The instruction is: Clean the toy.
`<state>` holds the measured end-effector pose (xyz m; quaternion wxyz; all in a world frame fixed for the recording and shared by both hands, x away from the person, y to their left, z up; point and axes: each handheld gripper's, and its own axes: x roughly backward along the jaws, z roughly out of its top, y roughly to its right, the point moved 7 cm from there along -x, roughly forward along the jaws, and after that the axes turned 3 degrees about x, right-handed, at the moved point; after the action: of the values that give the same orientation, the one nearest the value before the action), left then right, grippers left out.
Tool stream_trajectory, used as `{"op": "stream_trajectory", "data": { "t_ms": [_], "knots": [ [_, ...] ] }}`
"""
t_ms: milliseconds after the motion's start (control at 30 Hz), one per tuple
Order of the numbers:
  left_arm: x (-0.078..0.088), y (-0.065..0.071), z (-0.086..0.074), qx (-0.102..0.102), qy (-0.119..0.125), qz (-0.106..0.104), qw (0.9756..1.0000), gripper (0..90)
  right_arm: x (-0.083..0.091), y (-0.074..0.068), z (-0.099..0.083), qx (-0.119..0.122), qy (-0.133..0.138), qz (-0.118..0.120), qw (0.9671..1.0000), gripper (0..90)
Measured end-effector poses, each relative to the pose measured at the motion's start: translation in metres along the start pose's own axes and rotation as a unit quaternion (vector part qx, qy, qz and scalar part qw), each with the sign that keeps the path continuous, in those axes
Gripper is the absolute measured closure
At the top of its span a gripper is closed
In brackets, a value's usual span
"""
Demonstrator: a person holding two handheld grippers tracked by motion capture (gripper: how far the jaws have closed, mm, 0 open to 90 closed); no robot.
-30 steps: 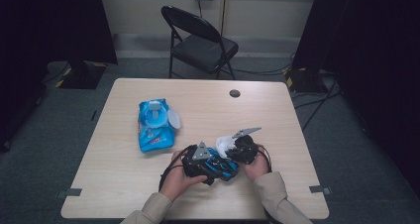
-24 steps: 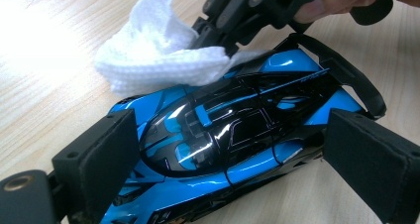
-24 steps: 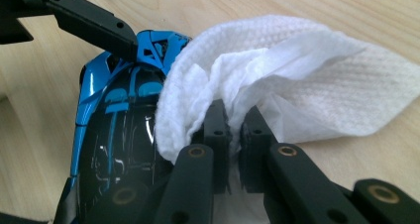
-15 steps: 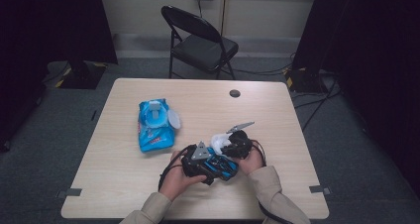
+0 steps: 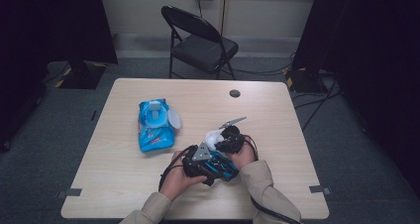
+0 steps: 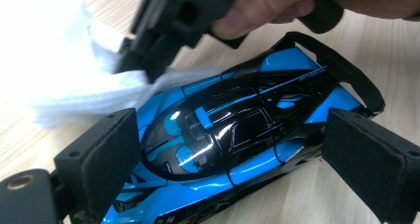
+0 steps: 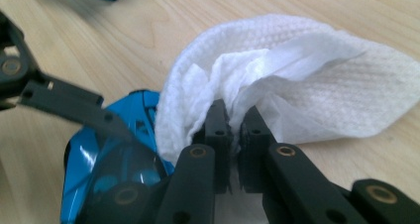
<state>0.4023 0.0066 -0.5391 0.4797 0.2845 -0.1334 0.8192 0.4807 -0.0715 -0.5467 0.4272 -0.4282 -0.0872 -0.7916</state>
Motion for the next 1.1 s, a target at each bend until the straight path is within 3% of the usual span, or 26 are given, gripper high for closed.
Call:
{"op": "stream_trajectory", "data": {
  "t_ms": [233,467,600,867,1100],
  "knots": [
    [0.001,-0.001,0.0,0.003,0.007,-0.004,1.0,8.8,-0.009,-0.002,0.011,0.003,-0.007,-0.003,1.0,85.5],
    [0.001,-0.002,-0.001,0.003,0.01,-0.004,0.9999,9.4,-0.013,-0.005,0.018,0.026,-0.025,-0.005,0.9994,85.6],
    [0.002,-0.002,-0.001,0.003,0.014,-0.006,0.9999,10.4,-0.009,-0.004,0.02,0.019,-0.003,0.0,0.9998,85.5],
    [0.003,-0.004,-0.002,0.002,0.017,-0.008,0.9998,12.3,0.016,-0.004,0.024,0.01,0.05,0.008,0.9987,85.3],
    [0.003,-0.003,-0.002,-0.002,0.012,-0.003,0.9999,12.3,0.042,0.001,0.014,-0.001,0.071,0.0,0.9975,85.2]
  ]
}}
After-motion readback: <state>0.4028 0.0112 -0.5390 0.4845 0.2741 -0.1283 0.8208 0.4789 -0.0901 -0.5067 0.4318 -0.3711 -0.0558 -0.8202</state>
